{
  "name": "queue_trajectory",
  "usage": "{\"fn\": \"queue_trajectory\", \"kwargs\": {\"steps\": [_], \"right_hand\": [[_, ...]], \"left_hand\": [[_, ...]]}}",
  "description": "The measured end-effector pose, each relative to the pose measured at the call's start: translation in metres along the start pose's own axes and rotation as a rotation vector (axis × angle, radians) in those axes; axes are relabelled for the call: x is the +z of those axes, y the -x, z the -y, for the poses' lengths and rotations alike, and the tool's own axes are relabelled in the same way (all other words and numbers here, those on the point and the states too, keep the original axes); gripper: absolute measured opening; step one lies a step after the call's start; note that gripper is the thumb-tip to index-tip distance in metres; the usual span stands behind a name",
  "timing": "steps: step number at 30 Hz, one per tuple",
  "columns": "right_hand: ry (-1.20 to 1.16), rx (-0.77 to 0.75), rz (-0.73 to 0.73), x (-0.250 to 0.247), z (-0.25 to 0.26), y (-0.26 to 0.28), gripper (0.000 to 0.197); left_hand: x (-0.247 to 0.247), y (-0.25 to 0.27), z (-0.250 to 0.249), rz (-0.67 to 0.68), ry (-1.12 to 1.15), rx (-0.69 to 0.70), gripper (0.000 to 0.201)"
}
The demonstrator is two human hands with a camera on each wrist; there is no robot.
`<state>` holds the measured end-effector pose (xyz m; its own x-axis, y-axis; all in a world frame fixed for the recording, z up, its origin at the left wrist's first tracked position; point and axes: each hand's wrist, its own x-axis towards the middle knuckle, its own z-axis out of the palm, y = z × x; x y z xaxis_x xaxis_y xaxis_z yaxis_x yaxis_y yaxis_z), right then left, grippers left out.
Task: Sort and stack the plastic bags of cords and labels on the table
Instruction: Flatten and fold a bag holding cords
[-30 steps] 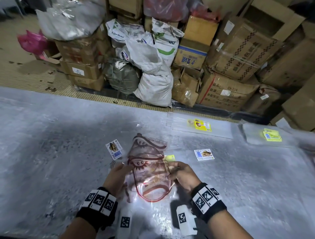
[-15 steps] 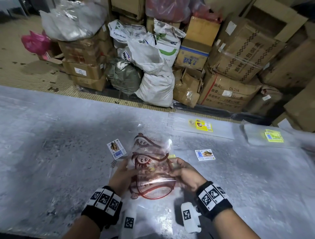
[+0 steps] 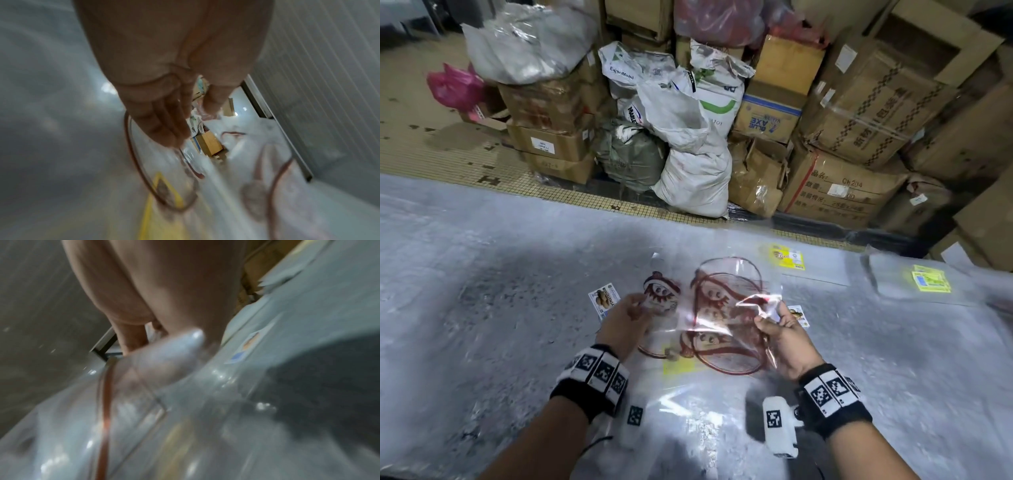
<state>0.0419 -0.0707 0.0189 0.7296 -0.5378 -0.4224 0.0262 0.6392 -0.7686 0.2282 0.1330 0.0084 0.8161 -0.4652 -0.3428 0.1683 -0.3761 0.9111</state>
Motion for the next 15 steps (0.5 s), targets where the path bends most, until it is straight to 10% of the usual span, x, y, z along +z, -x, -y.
{"fn": "queue_trajectory", "kwargs": {"steps": [5,15], "right_hand": [[-0.031,0.156,-0.117,-0.02,-0.007,0.006,0.039],[-0.105,0.319,-0.101,-0.046,-0.016,0.004,0.033]], "left_hand": [[0.005,-0.026,-0.021,0.01,-0.839,-0.073,0.068],[0.01,-0.039,-0.017,-0.013,-0.962,-0.264,0.075]]}}
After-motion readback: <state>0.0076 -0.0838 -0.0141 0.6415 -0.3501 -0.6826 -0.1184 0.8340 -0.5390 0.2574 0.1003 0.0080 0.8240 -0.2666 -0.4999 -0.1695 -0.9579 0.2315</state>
